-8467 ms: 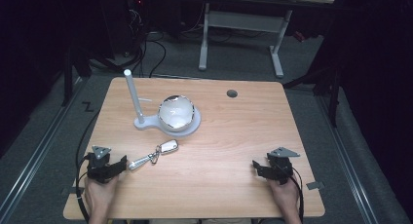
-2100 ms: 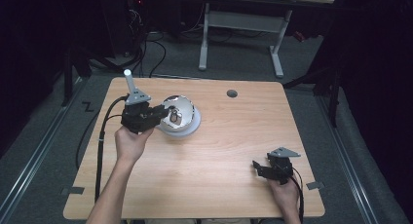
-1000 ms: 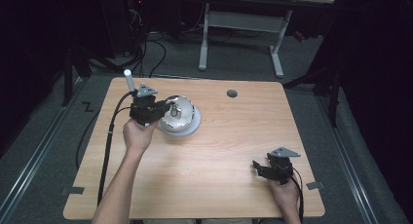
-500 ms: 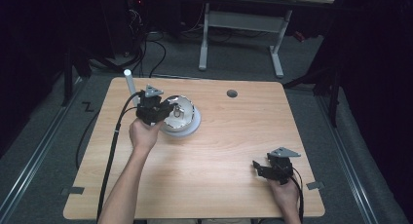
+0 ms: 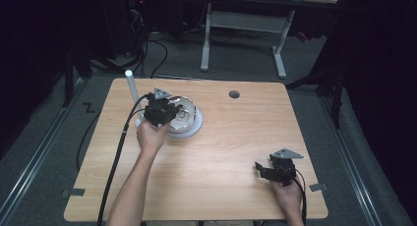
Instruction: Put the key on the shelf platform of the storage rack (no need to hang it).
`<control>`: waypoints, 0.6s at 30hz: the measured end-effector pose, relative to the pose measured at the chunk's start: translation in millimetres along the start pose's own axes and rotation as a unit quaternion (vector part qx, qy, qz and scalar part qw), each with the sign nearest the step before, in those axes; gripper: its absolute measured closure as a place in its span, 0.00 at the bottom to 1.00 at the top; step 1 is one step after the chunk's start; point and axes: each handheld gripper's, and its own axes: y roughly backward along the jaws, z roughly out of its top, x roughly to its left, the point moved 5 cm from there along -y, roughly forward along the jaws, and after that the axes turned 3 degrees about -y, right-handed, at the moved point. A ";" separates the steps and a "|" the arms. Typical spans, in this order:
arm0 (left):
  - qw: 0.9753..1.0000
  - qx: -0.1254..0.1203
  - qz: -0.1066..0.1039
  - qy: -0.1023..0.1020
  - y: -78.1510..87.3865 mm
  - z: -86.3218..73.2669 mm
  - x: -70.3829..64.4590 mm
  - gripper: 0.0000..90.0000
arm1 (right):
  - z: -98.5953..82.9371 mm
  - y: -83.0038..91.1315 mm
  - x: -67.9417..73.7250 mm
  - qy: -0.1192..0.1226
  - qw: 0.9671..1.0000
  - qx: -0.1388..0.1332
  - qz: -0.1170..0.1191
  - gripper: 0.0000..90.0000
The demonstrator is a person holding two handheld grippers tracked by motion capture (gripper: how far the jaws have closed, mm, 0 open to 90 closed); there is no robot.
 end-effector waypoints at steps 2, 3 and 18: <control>1.000 0.007 -0.001 -0.001 -3.3 -1.7 -1.1 0.83 | 0.0 0.0 0.1 0.000 1.000 0.000 0.000 0.33; 1.000 0.010 0.000 -0.002 -4.9 -2.8 -1.7 0.83 | 0.0 0.0 0.0 0.000 1.000 0.000 0.000 0.33; 0.999 0.043 0.006 0.001 -24.9 -12.1 -2.8 0.83 | 0.0 -0.1 -0.2 -0.001 1.000 -0.001 0.001 0.33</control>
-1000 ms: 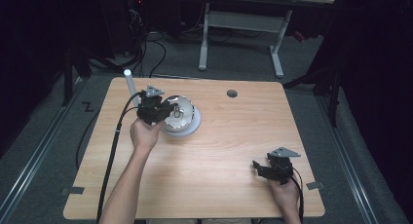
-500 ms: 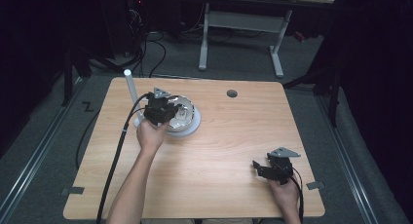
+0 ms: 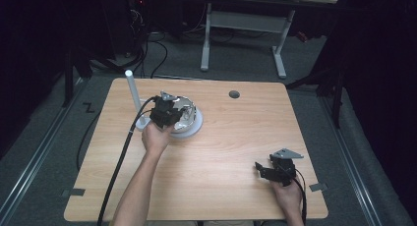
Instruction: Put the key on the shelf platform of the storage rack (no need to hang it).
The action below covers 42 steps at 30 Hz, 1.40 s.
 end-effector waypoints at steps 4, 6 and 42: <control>1.000 0.009 0.004 0.007 -4.7 -2.1 3.3 0.83 | 0.0 0.1 -0.1 -0.002 1.000 0.000 0.001 0.33; 1.000 0.011 0.006 0.013 -6.6 -3.0 4.1 0.83 | 0.0 0.1 -0.1 -0.002 1.000 0.000 0.001 0.33; 0.999 0.031 0.011 0.014 -5.5 -7.0 12.4 0.56 | 0.0 0.1 0.2 0.001 1.000 0.002 -0.001 0.33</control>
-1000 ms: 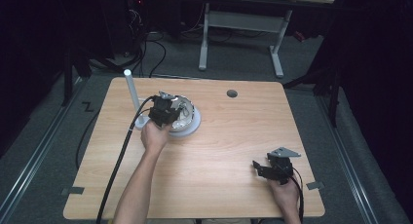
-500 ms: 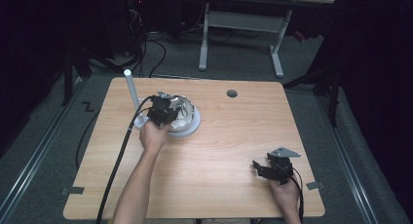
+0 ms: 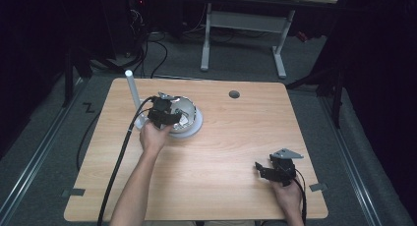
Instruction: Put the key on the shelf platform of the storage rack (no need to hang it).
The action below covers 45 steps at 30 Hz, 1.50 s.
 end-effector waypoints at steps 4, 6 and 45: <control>1.000 -0.005 -0.001 -0.006 6.8 1.0 -1.0 0.49 | 0.0 0.0 0.0 0.000 1.000 0.000 0.000 0.33; 1.000 -0.008 -0.003 -0.012 10.5 1.8 -1.7 0.47 | 0.0 0.0 0.0 0.000 1.000 0.000 0.000 0.33; 0.997 -0.071 -0.003 0.015 77.5 -27.5 17.5 0.43 | 0.1 -0.3 -0.1 0.002 1.000 -0.001 -0.002 0.34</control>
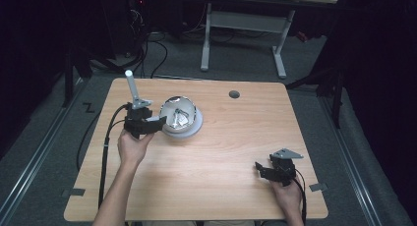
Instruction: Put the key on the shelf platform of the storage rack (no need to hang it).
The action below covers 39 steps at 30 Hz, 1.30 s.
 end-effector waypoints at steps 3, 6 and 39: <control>1.000 -0.002 -0.001 0.000 5.0 -2.1 0.8 0.43 | 0.0 -0.1 -0.1 0.001 1.000 0.000 0.000 0.34; 1.000 -0.008 -0.001 0.003 9.7 -3.7 1.2 0.43 | 0.0 -0.1 -0.1 0.000 1.000 0.000 0.000 0.34; 0.999 -0.026 -0.005 0.024 42.7 -35.3 6.4 0.42 | 0.1 0.0 0.0 -0.001 1.000 0.000 0.000 0.34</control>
